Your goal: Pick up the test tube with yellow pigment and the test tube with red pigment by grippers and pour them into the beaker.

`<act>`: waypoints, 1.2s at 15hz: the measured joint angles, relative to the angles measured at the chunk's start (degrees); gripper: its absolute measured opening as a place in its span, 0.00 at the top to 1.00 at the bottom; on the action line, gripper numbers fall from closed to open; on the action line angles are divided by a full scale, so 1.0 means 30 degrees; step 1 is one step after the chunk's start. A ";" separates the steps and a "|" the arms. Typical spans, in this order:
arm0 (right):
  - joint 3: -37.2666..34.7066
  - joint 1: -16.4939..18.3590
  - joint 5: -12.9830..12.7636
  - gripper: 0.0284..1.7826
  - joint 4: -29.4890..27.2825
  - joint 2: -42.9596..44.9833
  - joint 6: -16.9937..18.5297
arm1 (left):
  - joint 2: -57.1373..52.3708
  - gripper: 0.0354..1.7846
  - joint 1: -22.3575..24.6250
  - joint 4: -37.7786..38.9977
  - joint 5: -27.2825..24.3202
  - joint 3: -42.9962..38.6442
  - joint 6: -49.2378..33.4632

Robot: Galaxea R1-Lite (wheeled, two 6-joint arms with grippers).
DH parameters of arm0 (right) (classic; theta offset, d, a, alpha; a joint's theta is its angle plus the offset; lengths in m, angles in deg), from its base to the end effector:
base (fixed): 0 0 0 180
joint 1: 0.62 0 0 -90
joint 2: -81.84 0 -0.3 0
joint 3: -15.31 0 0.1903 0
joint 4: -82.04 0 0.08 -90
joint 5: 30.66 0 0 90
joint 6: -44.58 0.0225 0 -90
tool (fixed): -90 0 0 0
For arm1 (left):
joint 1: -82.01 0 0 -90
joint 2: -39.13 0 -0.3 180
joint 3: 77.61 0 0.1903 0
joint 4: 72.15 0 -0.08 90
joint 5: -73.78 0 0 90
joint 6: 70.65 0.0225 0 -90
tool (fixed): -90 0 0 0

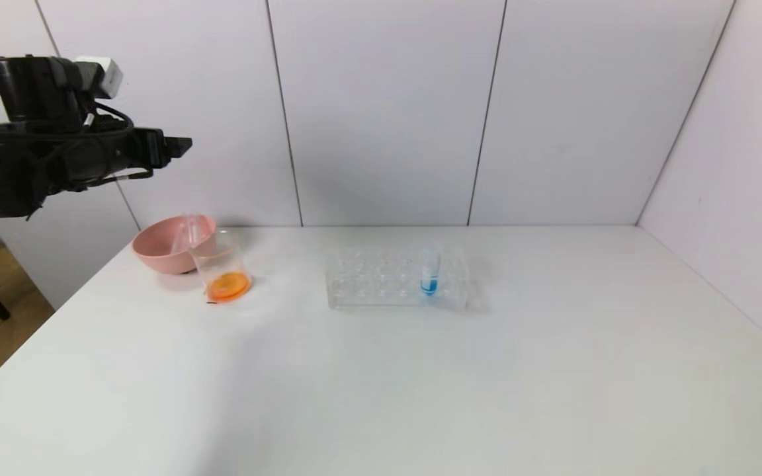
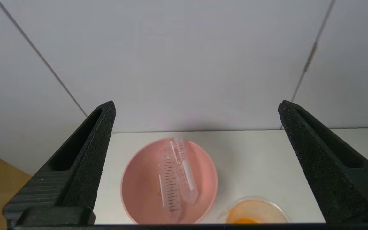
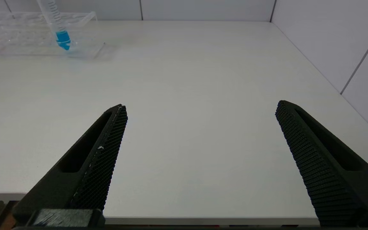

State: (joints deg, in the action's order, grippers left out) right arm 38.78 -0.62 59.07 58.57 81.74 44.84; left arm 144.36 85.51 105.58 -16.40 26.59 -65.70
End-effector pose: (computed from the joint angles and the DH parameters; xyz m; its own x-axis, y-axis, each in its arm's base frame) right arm -0.0228 -0.0001 0.0758 1.0000 -0.0047 -0.0017 0.0047 1.0000 0.0045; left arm 0.3707 0.0226 0.2801 0.9967 0.0578 -0.0576 -0.0527 0.9949 0.0860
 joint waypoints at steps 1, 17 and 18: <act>0.0000 0.0000 0.0000 0.05 0.0000 0.0000 0.0000 | -0.1182 0.01 -0.0073 -0.0045 -0.0341 -0.0695 0.0041; 0.0000 0.0000 0.0000 0.05 0.0000 0.0000 0.0000 | -2.3694 0.01 -0.0792 -0.7518 -0.5636 -0.8692 0.0138; 0.0000 0.0000 0.0000 0.05 0.0000 -0.0004 -0.0008 | -2.5190 0.01 -0.0853 -0.7526 -0.5726 -0.9277 0.0370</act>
State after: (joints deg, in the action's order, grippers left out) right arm 38.78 -0.62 59.07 58.57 81.73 44.82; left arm 68.79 82.95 83.00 -33.58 -1.24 -64.59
